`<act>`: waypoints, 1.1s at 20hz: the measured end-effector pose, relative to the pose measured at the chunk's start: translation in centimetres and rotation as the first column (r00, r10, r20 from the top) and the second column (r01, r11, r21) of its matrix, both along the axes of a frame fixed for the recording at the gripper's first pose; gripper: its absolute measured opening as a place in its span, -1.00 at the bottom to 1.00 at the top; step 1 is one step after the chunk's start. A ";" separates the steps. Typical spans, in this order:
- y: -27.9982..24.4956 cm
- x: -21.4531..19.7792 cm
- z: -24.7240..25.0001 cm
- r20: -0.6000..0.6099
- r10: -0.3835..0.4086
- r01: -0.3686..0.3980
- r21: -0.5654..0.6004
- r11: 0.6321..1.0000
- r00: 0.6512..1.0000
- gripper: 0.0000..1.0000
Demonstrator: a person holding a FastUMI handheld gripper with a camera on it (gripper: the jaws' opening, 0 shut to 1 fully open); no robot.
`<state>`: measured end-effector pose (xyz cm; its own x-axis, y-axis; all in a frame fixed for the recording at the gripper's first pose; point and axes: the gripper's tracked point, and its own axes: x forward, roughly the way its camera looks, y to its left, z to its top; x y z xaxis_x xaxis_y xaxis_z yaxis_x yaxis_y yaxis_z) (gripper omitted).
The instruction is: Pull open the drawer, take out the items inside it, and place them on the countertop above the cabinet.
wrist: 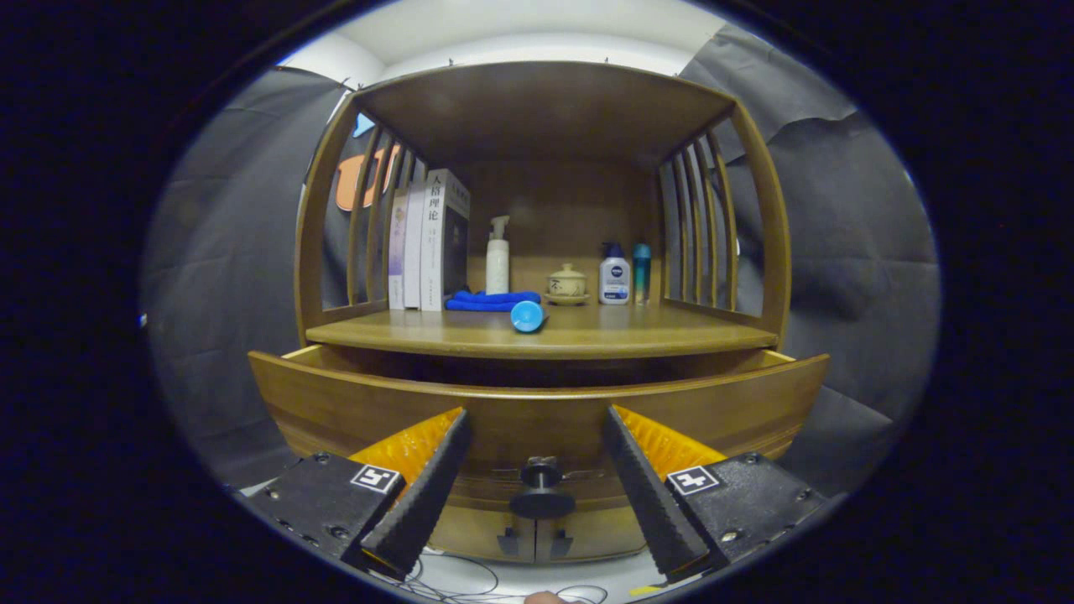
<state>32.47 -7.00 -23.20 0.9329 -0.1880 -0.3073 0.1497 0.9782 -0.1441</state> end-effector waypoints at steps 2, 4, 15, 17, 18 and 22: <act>-0.2 1.5 -0.2 -0.007 -0.006 0.006 -0.003 1.000 1.000 1.00; -0.4 2.9 -0.4 -0.013 -0.010 0.010 -0.002 1.000 1.000 1.00; -0.8 4.9 -0.7 -0.068 -0.025 0.026 0.007 1.000 0.997 1.00; -0.3 4.3 0.4 -0.050 -0.010 0.010 0.014 1.000 0.999 1.00; -0.2 3.6 1.0 -0.041 0.000 0.000 0.013 1.000 0.999 1.00; 1.7 -0.5 3.9 -0.026 0.061 -0.060 0.013 0.998 0.998 1.00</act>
<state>31.94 -5.32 -19.34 0.9338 -0.1276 -0.3342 0.0865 0.9870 -0.1351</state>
